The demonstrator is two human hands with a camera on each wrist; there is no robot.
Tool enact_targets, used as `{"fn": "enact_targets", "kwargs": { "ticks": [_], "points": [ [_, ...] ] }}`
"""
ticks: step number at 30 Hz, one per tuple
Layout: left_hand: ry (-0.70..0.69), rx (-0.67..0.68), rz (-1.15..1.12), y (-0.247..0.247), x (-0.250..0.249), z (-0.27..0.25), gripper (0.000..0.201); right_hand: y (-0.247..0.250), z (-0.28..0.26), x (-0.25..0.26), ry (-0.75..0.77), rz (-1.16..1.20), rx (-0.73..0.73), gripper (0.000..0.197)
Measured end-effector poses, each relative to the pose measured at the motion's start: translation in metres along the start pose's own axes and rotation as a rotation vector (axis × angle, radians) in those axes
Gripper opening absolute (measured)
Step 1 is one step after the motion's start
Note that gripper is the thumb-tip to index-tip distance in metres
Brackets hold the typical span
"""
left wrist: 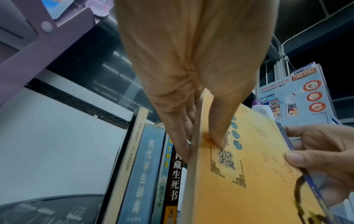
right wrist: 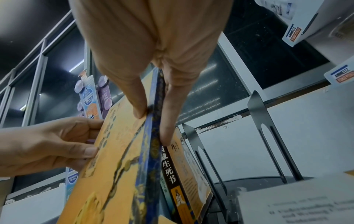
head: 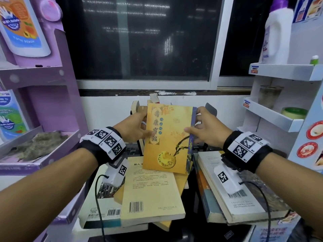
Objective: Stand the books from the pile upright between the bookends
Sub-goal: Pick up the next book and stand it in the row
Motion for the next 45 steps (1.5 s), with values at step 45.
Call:
{"fn": "enact_targets", "kwargs": {
  "ticks": [45],
  "points": [
    [-0.006, -0.099, 0.538, 0.029, 0.023, 0.116, 0.052, 0.002, 0.042, 0.051, 0.185, -0.454, -0.224, 0.042]
  ]
}}
Point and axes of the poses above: each hand's wrist, its own z-axis towards the middle knuckle, its own y-axis out of the back of the hand, x = y × z, the point moved 8 cm from there along z, towards the middle knuckle, and after that the axes turned 12 degrees about z, right-handed, at the moved point
